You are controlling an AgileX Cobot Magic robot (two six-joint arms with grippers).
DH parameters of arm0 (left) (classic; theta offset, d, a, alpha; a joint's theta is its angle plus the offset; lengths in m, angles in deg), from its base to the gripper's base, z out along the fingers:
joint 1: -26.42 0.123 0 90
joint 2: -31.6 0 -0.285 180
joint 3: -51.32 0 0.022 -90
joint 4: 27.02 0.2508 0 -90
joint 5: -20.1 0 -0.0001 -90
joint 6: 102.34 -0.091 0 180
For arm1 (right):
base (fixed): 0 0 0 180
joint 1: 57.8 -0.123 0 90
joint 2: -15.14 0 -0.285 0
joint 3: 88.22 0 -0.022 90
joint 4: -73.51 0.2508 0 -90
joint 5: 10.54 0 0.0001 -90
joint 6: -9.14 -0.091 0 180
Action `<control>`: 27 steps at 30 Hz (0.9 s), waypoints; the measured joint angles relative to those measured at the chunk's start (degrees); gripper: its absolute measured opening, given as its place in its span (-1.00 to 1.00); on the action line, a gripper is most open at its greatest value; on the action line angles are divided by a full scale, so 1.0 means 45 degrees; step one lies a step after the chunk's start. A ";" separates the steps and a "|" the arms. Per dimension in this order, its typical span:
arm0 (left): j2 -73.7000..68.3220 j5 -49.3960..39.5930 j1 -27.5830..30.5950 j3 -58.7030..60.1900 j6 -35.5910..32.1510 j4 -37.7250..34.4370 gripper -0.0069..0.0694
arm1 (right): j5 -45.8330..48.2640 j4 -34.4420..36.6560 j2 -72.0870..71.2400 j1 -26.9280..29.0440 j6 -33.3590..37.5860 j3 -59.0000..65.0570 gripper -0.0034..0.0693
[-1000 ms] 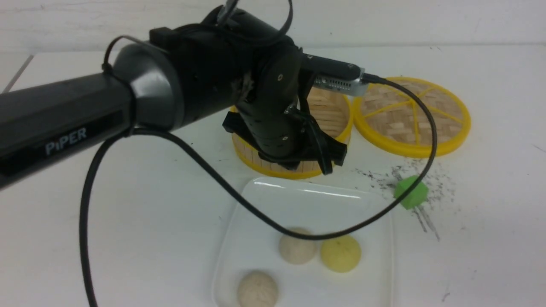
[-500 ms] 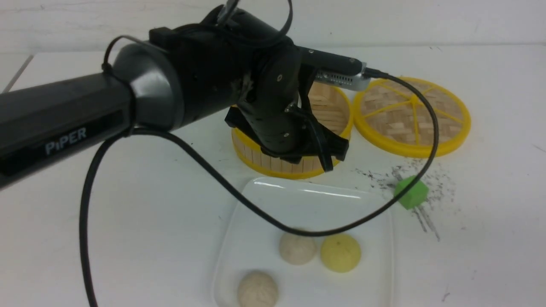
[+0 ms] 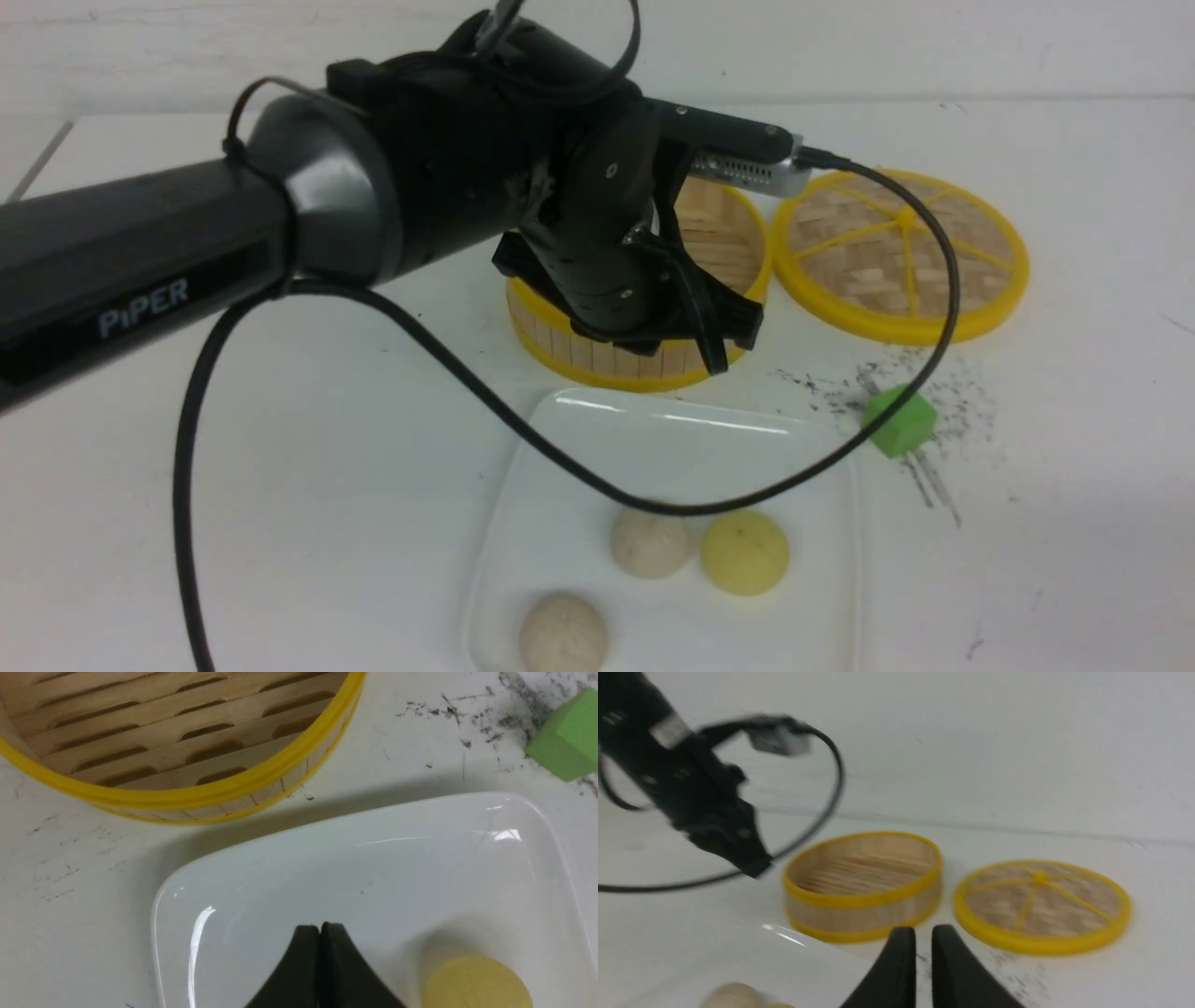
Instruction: Put the steamed buns into the plate on the white tablecloth.
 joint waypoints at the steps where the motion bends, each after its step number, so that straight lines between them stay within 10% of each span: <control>1: 0.0010 0.0000 0.0000 0.0000 -0.0016 0.0034 -0.79 | 0.0028 0.0065 0.0000 0.0633 0.0000 0.0253 -0.68; 8: 0.0477 -0.0194 0.0000 0.0000 -0.0246 0.0646 -0.79 | 0.0424 0.0220 0.0000 0.3953 0.0000 0.2090 -0.68; 27: 0.6605 -0.3541 0.0000 0.0038 -0.0300 0.1813 -0.77 | 0.1783 0.0262 0.0000 0.5650 0.0000 0.2132 -0.63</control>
